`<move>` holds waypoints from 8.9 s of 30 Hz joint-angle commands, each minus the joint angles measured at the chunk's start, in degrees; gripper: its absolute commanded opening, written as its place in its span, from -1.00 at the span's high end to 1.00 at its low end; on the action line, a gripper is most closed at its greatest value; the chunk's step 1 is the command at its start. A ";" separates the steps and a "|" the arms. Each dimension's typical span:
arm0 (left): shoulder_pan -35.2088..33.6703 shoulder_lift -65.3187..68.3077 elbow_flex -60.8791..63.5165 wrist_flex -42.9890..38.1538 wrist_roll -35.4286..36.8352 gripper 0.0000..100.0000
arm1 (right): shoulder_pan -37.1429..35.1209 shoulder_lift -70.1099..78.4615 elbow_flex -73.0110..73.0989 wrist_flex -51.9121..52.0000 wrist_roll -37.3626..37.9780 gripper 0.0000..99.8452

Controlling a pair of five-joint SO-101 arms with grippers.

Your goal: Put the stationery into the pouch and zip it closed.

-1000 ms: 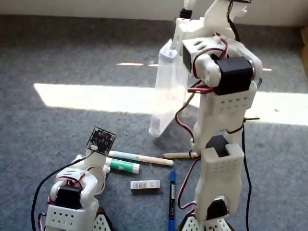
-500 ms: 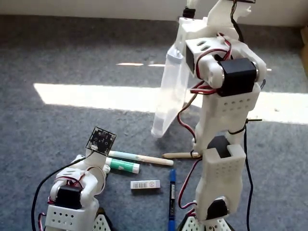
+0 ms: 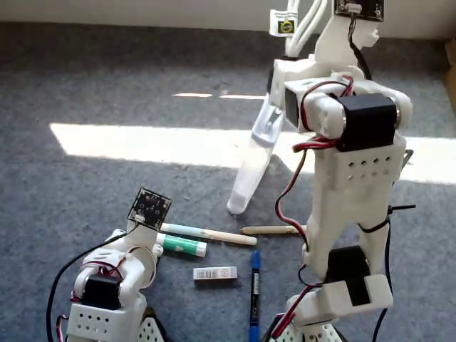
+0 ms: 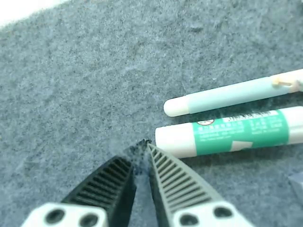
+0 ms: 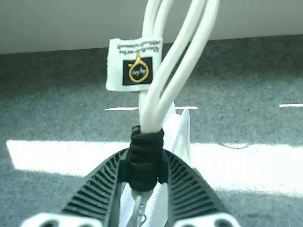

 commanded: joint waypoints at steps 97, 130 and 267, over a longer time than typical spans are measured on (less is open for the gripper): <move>-6.29 -0.31 -10.24 0.62 0.53 0.99 | 9.01 -93.76 110.37 -32.92 -13.19 0.99; 4.00 0.04 -47.16 10.20 8.00 0.35 | 9.01 -93.76 110.55 -33.10 -17.14 0.99; 36.97 24.48 -42.24 -25.85 30.07 0.58 | -4.79 -93.76 110.55 -32.57 -20.40 0.99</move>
